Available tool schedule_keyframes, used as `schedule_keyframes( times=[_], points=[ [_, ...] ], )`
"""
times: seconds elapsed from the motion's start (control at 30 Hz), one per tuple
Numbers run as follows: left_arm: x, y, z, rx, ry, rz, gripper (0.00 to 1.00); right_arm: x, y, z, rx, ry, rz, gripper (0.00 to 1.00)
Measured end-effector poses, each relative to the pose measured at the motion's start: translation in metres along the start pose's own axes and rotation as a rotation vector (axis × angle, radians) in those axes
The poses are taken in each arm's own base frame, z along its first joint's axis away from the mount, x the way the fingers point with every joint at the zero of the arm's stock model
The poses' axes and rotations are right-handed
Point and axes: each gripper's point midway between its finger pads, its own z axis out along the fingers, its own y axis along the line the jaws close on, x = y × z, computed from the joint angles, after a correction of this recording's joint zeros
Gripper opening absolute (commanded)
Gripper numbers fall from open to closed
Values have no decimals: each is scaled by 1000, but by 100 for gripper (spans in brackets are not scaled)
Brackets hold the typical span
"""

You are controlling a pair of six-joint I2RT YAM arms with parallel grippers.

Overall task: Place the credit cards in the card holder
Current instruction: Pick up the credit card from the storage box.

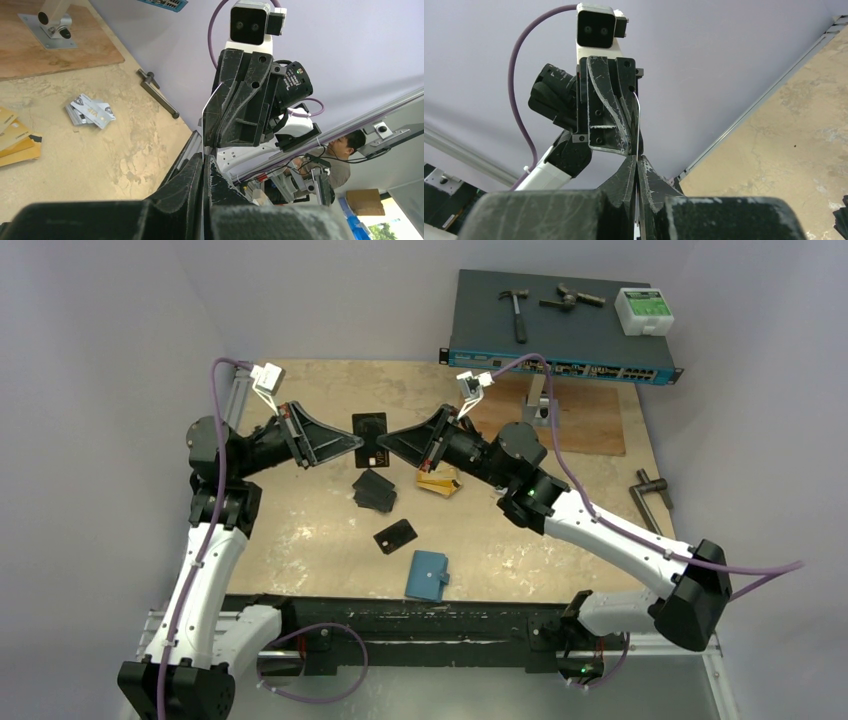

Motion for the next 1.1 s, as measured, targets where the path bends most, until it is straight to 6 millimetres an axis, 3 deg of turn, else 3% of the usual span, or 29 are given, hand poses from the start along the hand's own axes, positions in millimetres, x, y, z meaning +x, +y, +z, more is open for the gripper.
schedule_keyframes(
  times=[0.2,0.33,0.37,0.43,0.47,0.5,0.57,0.67,0.77,0.83,0.97,1.1],
  points=[
    [4,1,0,1,16,11,3,5,-2,2,2,15,7,7],
    [7,5,0,-10,27,7,7,8,-4,1,10,25,10,0],
    [8,5,-1,-12,30,6,14,9,-5,1,14,28,10,0],
    [10,9,-1,-21,37,8,43,11,-6,1,21,35,14,0],
    [11,10,-1,-26,42,8,70,12,-6,0,23,39,15,0],
    [14,13,-2,-35,51,4,85,14,-6,-1,28,45,18,0],
    [19,18,-3,-61,70,3,95,16,-9,-6,55,54,20,0],
    [25,26,-6,-118,97,35,100,19,-21,-20,149,66,11,0],
    [42,31,-6,-171,160,120,100,30,-44,-47,281,88,13,0],
    [68,35,-4,-190,245,170,100,50,-69,-72,385,130,27,0],
    [129,57,-3,-248,432,236,100,121,-133,-140,609,277,121,0],
    [178,91,-1,-341,610,285,100,188,-170,-217,776,426,244,0]
  ],
)
